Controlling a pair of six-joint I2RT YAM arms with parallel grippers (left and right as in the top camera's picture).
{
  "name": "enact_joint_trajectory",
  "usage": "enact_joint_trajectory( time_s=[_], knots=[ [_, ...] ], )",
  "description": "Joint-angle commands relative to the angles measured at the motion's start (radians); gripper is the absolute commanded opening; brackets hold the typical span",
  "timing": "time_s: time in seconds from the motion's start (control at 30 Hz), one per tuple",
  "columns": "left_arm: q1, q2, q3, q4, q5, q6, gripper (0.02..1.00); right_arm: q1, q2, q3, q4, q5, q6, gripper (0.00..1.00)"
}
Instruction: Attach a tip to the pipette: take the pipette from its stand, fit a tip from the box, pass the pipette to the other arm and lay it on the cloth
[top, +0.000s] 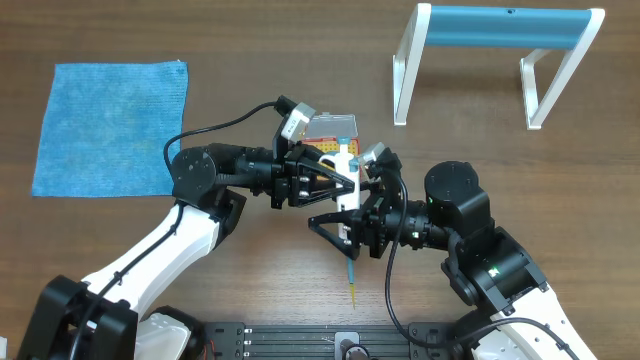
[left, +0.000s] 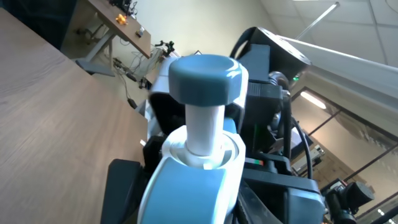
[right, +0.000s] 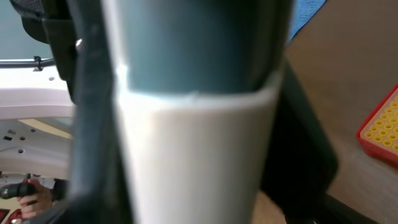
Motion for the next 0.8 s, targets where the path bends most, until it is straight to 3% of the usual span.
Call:
enact_joint_trajectory(
  time_s=[0.03,0.17,0.33,0.6,0.8],
  knots=[
    [0.055,0.002,0.021,-0.027,-0.023,0.029,0.027,-0.025,0.001,0.014,0.002,0.005,-0.011,0.851],
    [0.124,0.003,0.021,-0.082,-0.009,0.043,0.029,-0.073,0.001,0.013,-0.008,0.004,-0.017,0.851],
    [0.240,0.003,0.021,-0.321,-0.013,0.174,0.027,-0.185,-0.002,0.014,-0.084,-0.008,-0.083,0.851],
    [0.506,0.003,0.021,-0.703,-0.051,0.366,0.029,-0.444,-0.037,0.014,-0.096,-0.169,-0.125,0.853],
    [0.615,0.003,0.023,-0.721,-0.024,0.365,0.029,-0.544,-0.089,0.014,-0.096,-0.169,-0.125,0.853]
  ],
)
